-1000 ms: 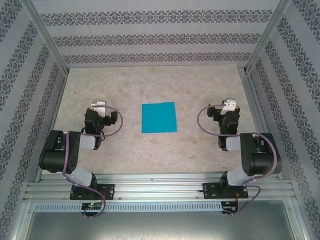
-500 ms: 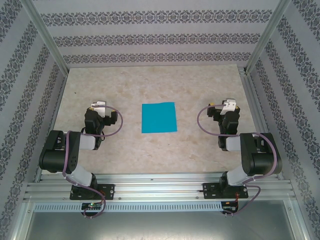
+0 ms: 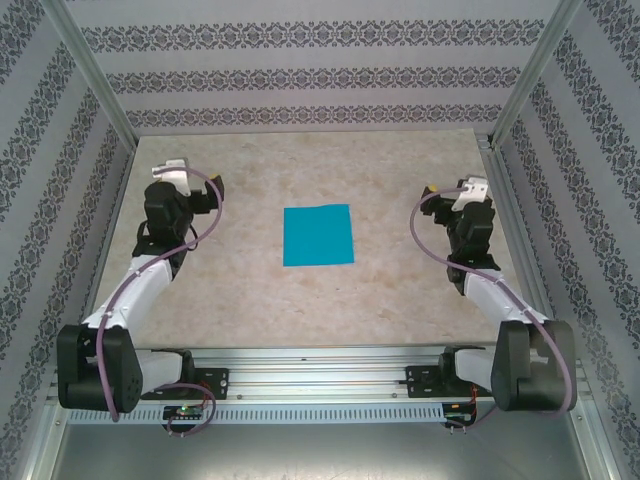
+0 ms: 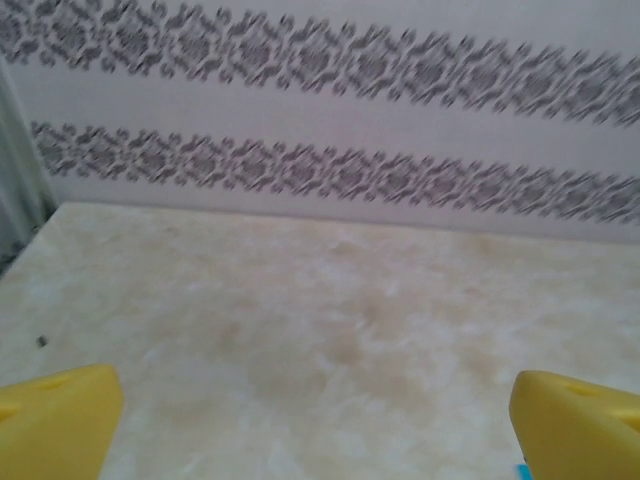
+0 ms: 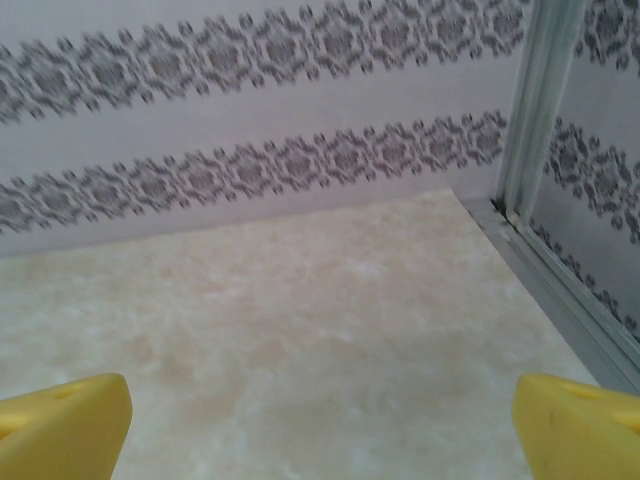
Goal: Fold a paper plane with a square sheet of paper (fold left side to right side)
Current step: Pick up the square sheet of paper from the center of the table.
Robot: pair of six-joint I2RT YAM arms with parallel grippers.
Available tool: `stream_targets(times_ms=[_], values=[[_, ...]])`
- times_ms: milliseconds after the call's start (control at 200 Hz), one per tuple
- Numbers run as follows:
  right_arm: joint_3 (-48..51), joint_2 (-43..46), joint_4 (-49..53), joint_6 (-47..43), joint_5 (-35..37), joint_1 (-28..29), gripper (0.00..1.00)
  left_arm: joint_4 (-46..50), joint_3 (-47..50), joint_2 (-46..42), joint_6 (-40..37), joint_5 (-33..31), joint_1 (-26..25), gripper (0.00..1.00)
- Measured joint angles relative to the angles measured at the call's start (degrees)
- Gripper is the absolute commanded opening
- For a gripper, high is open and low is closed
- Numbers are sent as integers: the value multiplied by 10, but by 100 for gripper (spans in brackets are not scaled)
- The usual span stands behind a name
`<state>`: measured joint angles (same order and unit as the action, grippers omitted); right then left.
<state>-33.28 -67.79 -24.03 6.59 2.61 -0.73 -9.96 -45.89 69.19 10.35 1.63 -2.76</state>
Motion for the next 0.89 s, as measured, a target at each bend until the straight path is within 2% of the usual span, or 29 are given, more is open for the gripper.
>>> stream_targets(times_ms=[125,235,310,415,510,759,894], values=[[-70,6,96,65,-59,27,97,71,-57,24,72,122,-10,100],[-115,-33,177,121,-96,98,96,112,-63,85,124,226,-46,99],[-148,-82,228,147,-104,152,95,147,-63,128,145,265,-80,98],[-209,-170,303,163,-97,216,95,173,-63,168,168,295,-118,96],[-282,-252,368,163,-91,247,95,174,-63,196,188,316,-144,93],[-429,-396,461,159,-68,250,90,169,-62,264,234,339,-176,91],[-446,-424,486,164,-68,256,90,153,-61,281,255,341,-182,90]])
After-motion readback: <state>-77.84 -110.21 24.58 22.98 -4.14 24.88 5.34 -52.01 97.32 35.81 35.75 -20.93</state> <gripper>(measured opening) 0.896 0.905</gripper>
